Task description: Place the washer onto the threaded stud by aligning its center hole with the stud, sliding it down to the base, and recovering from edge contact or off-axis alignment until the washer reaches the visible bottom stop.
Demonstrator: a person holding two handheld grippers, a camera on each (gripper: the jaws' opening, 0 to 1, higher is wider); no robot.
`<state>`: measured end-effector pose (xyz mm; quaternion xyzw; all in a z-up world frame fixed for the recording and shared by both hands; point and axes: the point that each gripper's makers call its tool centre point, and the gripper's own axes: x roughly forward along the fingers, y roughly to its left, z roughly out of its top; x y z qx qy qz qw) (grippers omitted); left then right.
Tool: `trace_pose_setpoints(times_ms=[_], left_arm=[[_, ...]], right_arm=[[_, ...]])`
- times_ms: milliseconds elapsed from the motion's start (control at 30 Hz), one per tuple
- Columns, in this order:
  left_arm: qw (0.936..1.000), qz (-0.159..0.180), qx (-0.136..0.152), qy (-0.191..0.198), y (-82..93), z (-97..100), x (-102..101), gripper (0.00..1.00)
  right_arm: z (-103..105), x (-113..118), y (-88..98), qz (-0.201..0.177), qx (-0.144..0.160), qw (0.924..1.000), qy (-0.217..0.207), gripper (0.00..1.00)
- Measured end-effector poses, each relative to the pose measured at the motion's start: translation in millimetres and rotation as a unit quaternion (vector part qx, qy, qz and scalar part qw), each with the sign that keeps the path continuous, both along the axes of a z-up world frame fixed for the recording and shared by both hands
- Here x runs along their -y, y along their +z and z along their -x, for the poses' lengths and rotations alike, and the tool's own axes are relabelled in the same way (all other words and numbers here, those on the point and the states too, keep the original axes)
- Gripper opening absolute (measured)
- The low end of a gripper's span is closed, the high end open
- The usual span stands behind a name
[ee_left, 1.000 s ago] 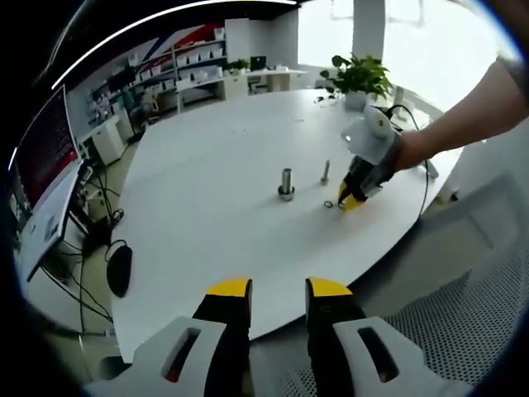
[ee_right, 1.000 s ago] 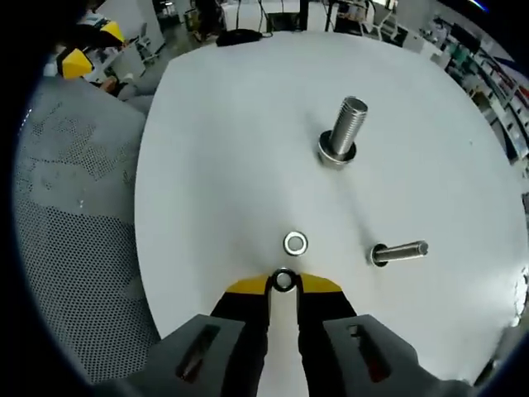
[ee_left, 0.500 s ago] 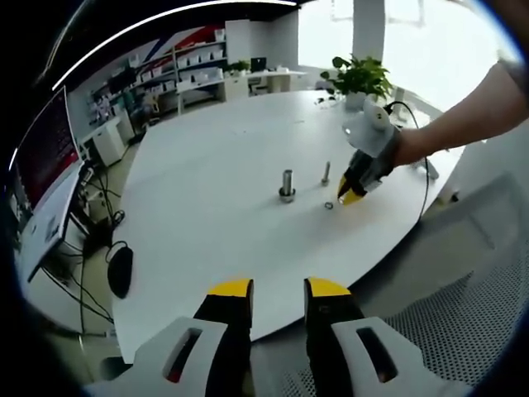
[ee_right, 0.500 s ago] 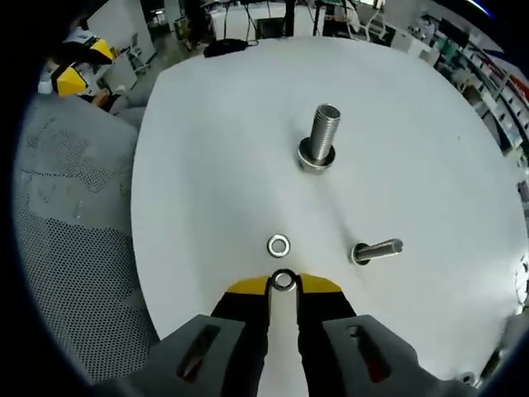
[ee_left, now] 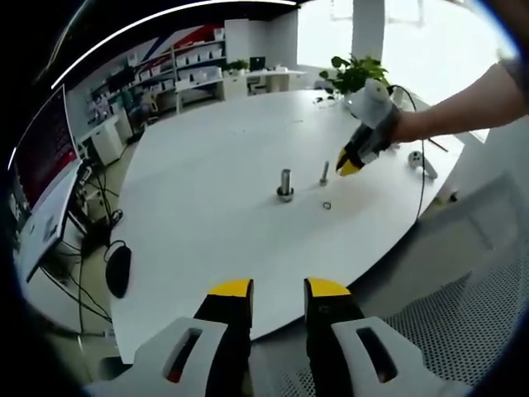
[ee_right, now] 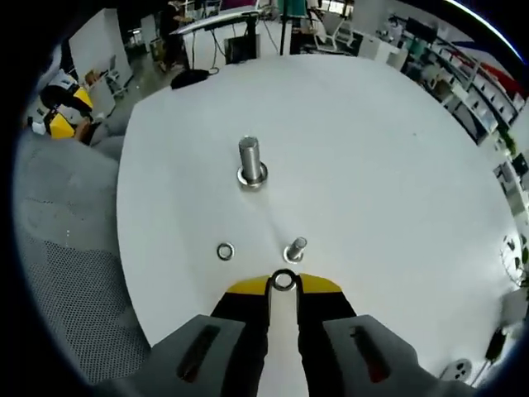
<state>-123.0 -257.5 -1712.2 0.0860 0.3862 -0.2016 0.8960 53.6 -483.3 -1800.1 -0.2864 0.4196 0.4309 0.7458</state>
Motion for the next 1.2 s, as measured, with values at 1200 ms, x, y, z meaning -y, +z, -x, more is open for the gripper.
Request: trace_pose_setpoints(times_ms=[1200], left_arm=[[1.0, -0.001, 0.001, 0.003, -0.2, -0.3, -1.4, 0.22]], right_arm=[[-18.2, -21.7, 2.2, 0.027, 0.03, 0.9977, 0.055, 0.13]])
